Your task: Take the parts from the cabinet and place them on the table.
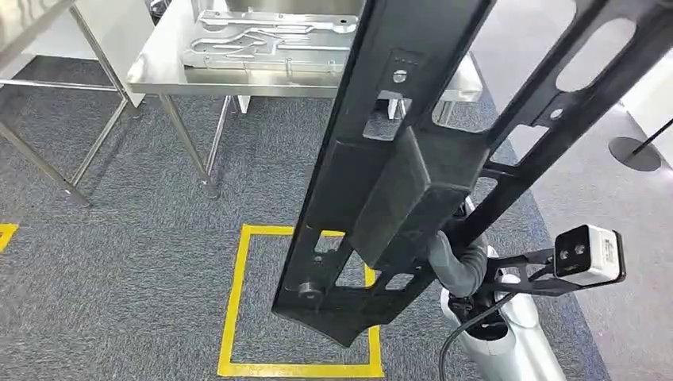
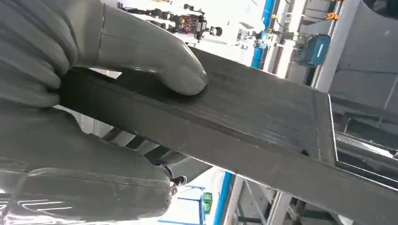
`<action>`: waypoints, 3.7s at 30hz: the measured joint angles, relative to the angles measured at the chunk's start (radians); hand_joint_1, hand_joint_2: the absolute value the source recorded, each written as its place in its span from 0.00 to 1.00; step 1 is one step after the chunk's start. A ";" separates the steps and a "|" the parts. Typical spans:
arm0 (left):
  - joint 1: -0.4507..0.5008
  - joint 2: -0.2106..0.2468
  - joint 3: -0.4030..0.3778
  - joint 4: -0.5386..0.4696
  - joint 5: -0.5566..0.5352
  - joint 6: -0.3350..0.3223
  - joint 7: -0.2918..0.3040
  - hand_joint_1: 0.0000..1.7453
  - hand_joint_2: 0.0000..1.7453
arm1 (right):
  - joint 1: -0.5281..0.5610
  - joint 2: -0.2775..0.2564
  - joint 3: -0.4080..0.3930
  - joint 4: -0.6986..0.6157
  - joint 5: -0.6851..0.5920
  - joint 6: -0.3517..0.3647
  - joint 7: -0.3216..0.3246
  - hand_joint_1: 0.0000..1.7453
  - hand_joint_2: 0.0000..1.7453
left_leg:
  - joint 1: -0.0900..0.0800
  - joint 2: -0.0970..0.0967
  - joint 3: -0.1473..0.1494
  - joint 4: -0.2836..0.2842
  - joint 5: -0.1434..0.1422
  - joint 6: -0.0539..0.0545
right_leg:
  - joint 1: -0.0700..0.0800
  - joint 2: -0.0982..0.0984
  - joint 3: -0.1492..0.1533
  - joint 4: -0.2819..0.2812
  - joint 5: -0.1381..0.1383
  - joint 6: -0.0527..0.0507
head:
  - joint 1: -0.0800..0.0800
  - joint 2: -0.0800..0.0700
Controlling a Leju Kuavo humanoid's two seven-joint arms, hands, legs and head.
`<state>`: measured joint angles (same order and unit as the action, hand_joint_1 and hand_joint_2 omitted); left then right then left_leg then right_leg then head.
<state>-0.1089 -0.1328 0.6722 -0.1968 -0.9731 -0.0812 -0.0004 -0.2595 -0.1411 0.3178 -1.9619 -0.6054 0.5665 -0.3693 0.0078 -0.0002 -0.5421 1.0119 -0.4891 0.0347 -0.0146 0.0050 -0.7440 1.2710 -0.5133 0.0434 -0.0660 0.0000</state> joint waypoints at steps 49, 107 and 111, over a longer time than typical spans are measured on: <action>0.012 -0.015 0.003 0.002 0.018 -0.005 -0.029 0.00 1.00 | 0.020 -0.018 -0.038 0.024 0.052 -0.047 0.030 0.95 1.00 | 0.005 -0.001 -0.055 0.047 0.055 -0.047 | 0.007 0.000 0.234 -0.277 0.022 -0.052 | 0.000 0.000; 0.009 -0.019 0.016 0.003 0.007 -0.005 0.041 0.00 1.00 | 0.178 -0.013 -0.188 0.001 0.106 -0.008 0.001 0.95 1.00 | -0.004 -0.006 -0.102 0.280 -0.148 -0.047 | 0.009 -0.007 0.186 -0.277 0.056 -0.060 | 0.000 0.000; 0.018 -0.019 0.017 0.004 0.006 -0.003 0.045 0.00 1.00 | 0.175 -0.013 -0.191 0.009 0.106 0.001 0.001 0.95 1.00 | -0.005 -0.005 -0.036 0.024 0.054 -0.026 | 0.009 -0.005 0.222 -0.278 0.024 -0.050 | 0.000 0.000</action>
<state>-0.0914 -0.1514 0.6889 -0.1930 -0.9670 -0.0843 0.0443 -0.0842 -0.1541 0.1266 -1.9528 -0.4994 0.5676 -0.3685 0.0026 -0.0050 -0.5785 1.0362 -0.4348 0.0088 -0.0056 0.0004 -0.5216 0.9935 -0.4896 -0.0070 -0.0656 0.0000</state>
